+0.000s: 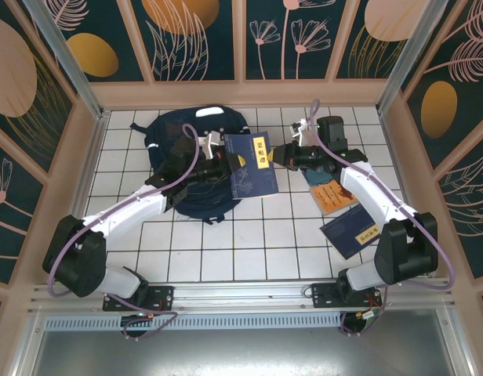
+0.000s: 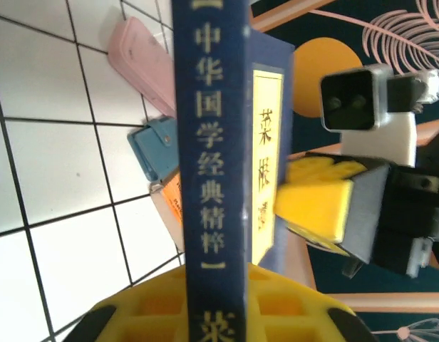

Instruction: Pack the student bag

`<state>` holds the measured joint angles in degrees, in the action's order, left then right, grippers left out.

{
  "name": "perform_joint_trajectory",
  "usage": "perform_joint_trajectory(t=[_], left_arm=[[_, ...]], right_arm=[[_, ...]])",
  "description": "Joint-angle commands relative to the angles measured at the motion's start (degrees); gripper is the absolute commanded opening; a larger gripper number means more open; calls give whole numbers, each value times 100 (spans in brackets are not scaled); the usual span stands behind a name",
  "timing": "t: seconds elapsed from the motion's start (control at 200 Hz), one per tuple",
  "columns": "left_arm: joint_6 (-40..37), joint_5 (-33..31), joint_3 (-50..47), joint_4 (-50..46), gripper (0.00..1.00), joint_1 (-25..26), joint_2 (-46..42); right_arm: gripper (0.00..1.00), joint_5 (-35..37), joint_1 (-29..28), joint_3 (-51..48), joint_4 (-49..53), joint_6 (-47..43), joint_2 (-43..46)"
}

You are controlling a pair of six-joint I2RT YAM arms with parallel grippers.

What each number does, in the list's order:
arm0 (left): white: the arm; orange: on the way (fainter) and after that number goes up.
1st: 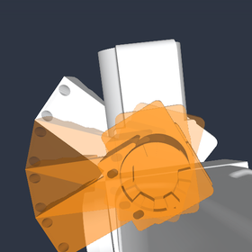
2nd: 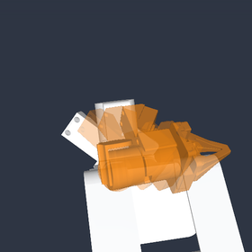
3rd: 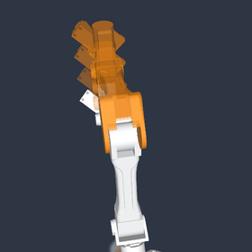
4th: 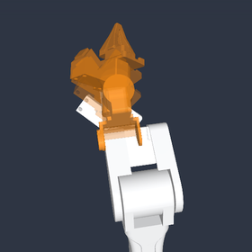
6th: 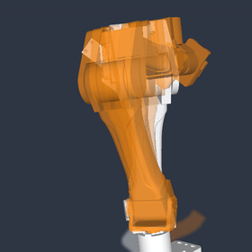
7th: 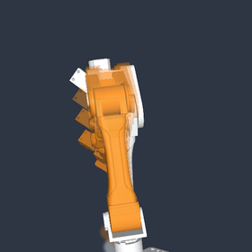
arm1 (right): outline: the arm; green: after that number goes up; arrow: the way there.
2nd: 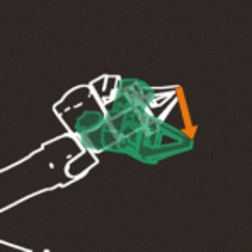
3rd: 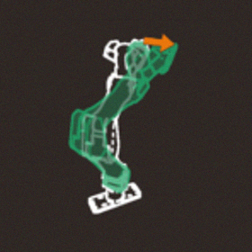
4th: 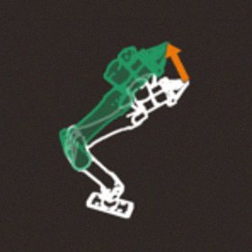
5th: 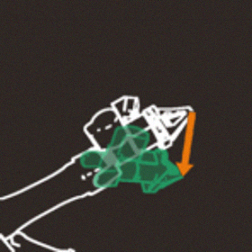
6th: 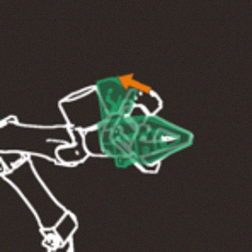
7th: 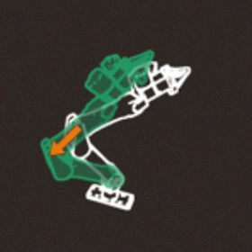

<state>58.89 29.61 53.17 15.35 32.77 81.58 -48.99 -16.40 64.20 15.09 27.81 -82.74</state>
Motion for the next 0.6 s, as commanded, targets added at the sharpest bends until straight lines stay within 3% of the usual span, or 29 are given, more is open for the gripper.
perform_joint_trajectory(t=[0.0, 0.125, 0.22, 0.395, 0.596], left_arm=[[76, -101, -27, 346, 0, -2, -322], [117, -844, 52, 109, 0, 0, -556], [344, -1420, -16, 347, 0, -4, -674], [983, -2105, -200, 1059, 1, -4, -790], [1775, -2439, -485, 1844, 2, -2, -910]], right_arm=[[37, 583, 47, 129, -94, 141, 96], [74, 1243, 39, -116, -456, 681, 425], [98, 1423, -52, -716, -1450, 1600, 827], [99, 1287, -604, -1526, -3339, 3243, 1106], [99, 1535, -1375, -1820, -4694, 4339, 934]])
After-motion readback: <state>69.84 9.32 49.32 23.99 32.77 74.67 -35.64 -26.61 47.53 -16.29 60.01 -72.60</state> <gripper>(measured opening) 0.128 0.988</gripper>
